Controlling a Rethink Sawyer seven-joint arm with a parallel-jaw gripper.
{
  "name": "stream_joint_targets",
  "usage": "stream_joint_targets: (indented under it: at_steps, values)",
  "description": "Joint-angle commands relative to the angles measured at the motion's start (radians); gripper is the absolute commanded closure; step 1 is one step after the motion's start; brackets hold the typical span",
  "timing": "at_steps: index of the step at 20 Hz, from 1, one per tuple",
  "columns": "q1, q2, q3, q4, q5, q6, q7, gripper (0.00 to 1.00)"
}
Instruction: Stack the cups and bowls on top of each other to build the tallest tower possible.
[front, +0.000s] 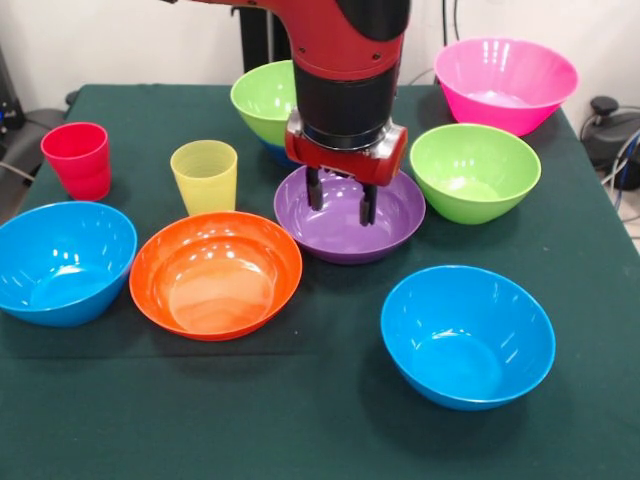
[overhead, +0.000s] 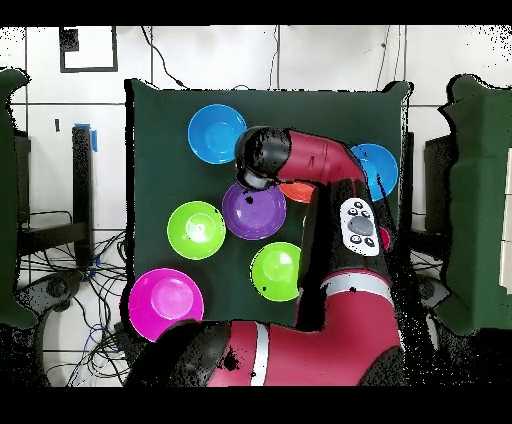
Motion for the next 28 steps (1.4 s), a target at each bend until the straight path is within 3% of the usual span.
stream_joint_targets:
  at_steps: [1, 8, 22, 28]
  values:
    - [0.024, 0.038, -0.003, -0.075, 0.024, 0.092, 0.158, 0.00]
    - [0.071, 0.064, -0.070, -0.131, 0.050, 0.122, 0.227, 0.00]
    - [0.143, 0.107, -0.164, -0.141, 0.143, 0.117, 0.346, 0.00]
    - [0.166, 0.147, -0.197, -0.174, 0.156, 0.107, 0.353, 0.00]
